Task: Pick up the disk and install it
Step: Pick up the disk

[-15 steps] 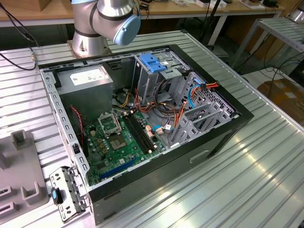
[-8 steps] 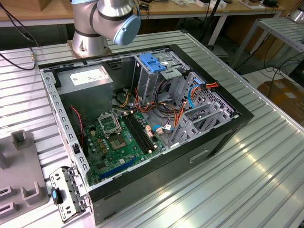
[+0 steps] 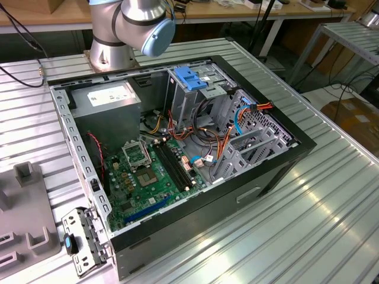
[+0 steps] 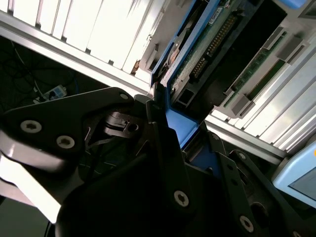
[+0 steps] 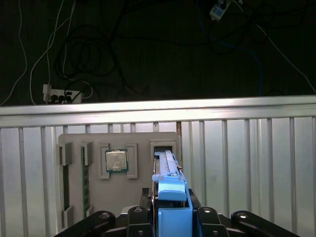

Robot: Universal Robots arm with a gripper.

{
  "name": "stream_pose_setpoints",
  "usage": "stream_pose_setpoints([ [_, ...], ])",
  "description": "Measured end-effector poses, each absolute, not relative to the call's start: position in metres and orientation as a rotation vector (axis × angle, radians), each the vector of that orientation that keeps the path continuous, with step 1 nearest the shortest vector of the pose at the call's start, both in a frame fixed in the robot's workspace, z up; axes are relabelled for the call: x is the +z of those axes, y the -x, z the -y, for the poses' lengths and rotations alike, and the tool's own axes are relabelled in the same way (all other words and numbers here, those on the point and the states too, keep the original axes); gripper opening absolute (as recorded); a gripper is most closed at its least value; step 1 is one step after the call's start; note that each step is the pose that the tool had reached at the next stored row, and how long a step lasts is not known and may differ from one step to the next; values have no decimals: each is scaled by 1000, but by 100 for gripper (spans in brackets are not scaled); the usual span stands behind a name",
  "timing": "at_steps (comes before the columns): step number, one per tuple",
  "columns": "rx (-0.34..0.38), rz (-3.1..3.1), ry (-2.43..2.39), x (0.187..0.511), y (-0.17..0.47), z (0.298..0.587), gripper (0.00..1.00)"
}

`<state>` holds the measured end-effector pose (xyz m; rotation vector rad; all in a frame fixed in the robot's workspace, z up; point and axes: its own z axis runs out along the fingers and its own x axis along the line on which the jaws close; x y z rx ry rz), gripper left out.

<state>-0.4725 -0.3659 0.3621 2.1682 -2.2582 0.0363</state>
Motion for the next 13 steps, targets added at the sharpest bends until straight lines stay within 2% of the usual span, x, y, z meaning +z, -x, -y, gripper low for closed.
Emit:
stream_pose_setpoints([
  [13,39,2260,-2170,367,472,366,37],
])
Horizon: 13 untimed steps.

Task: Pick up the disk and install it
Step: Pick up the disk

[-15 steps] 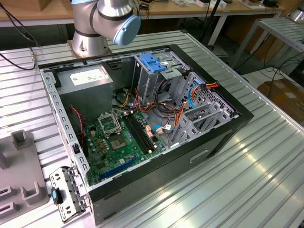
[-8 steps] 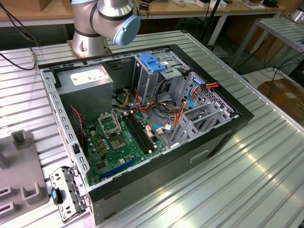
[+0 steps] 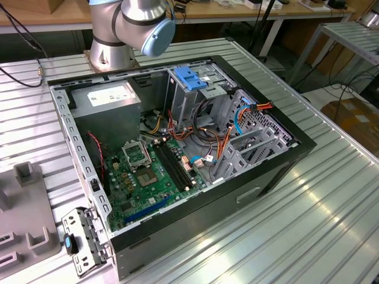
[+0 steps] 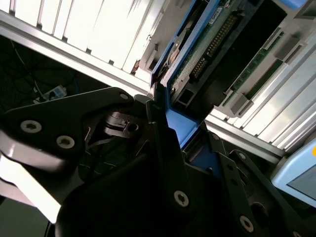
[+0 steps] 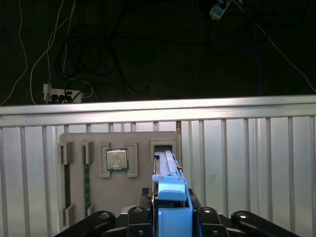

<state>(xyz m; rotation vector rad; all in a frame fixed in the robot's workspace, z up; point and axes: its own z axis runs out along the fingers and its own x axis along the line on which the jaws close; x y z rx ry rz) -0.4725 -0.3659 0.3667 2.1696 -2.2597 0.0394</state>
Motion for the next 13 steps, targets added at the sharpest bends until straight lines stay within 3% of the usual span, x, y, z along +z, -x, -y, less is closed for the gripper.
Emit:
stream_pose_setpoints([
  [13,39,2260,-2169,372,472,366,37],
])
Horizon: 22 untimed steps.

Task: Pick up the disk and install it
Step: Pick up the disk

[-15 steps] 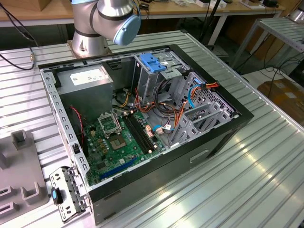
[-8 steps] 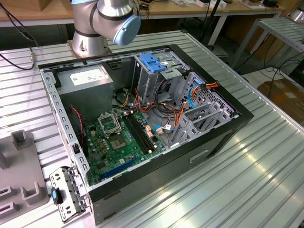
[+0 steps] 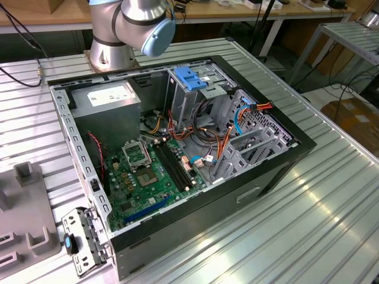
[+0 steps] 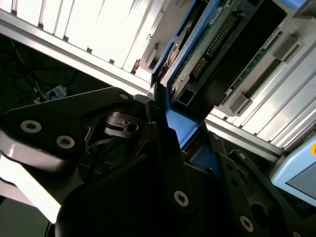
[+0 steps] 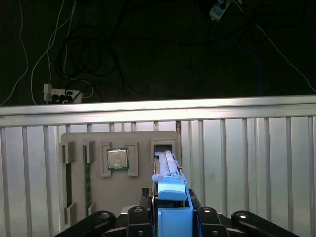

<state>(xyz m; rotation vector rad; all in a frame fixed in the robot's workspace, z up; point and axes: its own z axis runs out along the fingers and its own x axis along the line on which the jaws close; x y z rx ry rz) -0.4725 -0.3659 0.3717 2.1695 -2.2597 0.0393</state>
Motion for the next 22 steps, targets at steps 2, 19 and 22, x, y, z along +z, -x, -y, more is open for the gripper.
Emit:
stream_pose_setpoints([
  [2,39,2260,-2170,372,472,366,37],
  [19,39,2260,-2170,376,472,366,37],
  [22,39,2260,-2169,377,472,366,37],
])
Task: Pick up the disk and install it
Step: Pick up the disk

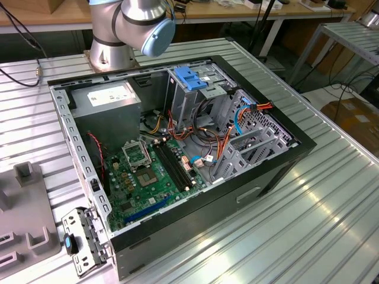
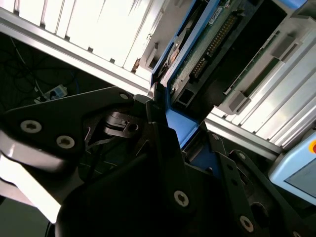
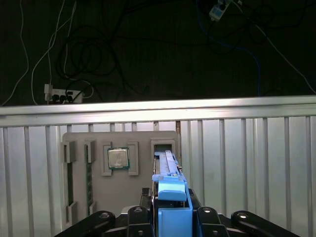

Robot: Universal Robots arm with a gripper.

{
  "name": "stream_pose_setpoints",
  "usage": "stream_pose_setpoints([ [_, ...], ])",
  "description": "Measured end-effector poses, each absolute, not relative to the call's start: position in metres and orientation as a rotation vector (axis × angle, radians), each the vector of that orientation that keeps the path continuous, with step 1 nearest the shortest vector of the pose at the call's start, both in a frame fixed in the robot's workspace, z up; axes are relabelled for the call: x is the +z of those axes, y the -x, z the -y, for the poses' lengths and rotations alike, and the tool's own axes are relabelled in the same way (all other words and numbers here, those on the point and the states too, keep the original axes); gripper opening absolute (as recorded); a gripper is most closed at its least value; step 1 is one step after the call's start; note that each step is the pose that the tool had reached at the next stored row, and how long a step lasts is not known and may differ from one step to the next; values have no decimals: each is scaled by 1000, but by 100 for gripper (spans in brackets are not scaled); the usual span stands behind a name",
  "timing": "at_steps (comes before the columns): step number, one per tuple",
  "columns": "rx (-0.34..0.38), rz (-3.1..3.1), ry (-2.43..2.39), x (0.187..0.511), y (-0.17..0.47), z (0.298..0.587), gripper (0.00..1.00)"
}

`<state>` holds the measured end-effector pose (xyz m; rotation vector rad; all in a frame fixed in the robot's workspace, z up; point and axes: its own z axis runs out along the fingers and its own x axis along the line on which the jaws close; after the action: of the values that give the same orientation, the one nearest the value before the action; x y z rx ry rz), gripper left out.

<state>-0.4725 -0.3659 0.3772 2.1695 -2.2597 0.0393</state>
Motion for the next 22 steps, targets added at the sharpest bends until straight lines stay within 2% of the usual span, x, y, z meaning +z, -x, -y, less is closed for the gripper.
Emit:
stream_pose_setpoints([
  [22,39,2260,-2169,387,472,366,37],
])
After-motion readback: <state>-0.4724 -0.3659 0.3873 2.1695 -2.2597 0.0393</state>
